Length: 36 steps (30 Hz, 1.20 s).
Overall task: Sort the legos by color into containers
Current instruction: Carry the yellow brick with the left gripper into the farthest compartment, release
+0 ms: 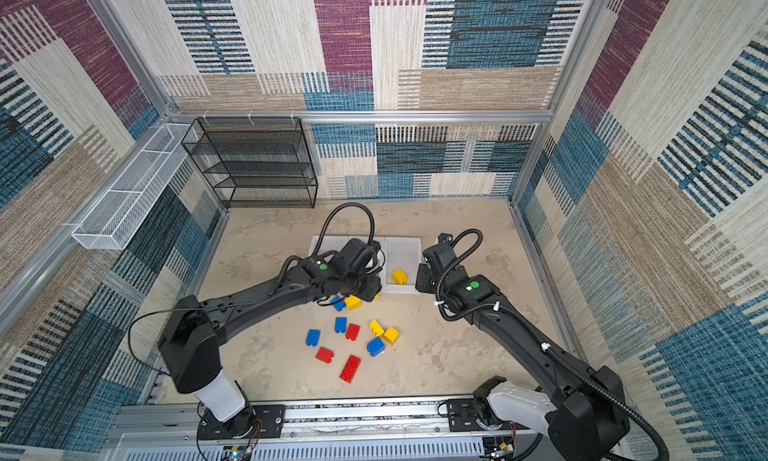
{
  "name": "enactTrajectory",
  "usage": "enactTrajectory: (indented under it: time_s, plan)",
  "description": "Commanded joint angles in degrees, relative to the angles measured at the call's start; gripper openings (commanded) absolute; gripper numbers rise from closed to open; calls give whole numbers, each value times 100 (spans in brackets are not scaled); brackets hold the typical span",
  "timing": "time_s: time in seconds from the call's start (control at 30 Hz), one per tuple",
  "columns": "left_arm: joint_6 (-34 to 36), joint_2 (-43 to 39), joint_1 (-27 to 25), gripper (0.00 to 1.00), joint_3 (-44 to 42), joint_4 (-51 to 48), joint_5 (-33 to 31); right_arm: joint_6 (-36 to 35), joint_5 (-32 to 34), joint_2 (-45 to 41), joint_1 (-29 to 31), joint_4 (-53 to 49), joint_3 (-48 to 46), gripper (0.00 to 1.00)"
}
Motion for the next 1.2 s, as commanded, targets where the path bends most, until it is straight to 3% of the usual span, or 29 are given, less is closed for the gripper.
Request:
enactTrajectory:
  time_s: [0.0,0.2,0.37,0.57,0.87,1.17]
  plan:
    - [552,702,124,39,1019,-200,180,83,142,-248,-15,-140,-89,60]
    - [584,2388,252,39,3160,-892,196,151,90,-613,-18,-310,-238,60]
    - [419,3178,303,41,4037,-960,276,61,166,-712,-22,-499,-220,60]
    - [274,3427,309,62,4264,-952,238,11,141,-781,-27,-523,-237,63]
    - [212,2788,314,68,3749,-851,262,50,41,-901,-20,-501,-345,63]
    - [15,405,449,69,743,323,138,50,-201,-930,-27,-439,-688,63]
